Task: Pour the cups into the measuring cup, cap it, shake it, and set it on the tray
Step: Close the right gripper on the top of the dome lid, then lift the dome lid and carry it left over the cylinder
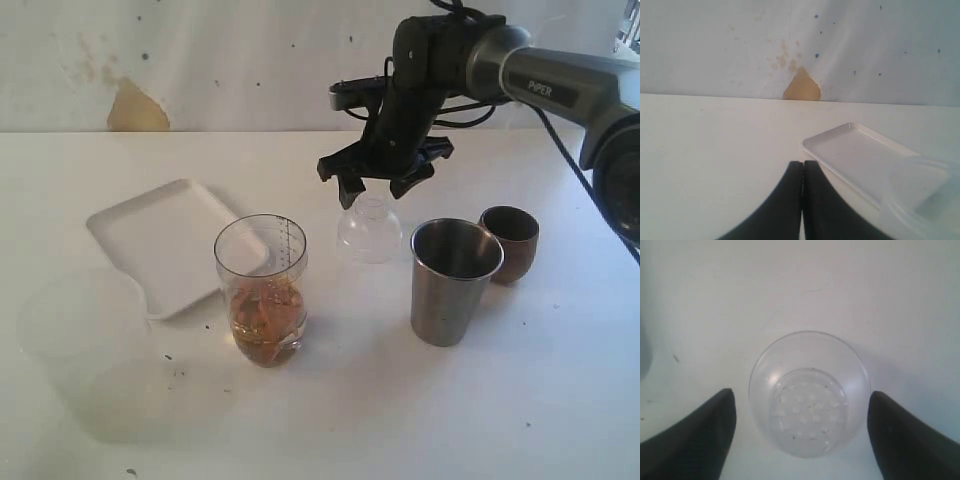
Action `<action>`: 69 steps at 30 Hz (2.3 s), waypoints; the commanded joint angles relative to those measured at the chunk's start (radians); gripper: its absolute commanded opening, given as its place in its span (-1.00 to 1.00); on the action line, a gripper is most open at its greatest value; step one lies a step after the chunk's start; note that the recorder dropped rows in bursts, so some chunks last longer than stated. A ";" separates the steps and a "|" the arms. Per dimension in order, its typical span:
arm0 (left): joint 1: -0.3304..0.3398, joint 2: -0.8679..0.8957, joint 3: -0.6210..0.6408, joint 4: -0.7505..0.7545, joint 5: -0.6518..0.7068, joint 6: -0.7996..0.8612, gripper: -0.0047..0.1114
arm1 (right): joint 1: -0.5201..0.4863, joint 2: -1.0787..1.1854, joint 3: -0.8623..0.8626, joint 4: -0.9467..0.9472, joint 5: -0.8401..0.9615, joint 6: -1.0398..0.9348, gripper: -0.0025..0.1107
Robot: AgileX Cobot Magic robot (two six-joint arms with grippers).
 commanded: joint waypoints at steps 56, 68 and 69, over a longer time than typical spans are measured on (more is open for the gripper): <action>0.004 -0.004 0.003 -0.005 -0.007 -0.003 -0.91 | 0.171 -0.410 0.002 0.067 0.201 0.065 -0.96; 0.004 -0.004 0.003 -0.005 -0.007 -0.003 -0.91 | 0.328 -0.472 0.134 0.087 0.201 0.137 -0.96; 0.004 -0.004 0.003 -0.005 -0.007 -0.003 -0.91 | 0.330 -0.481 0.140 0.087 0.201 0.137 -0.96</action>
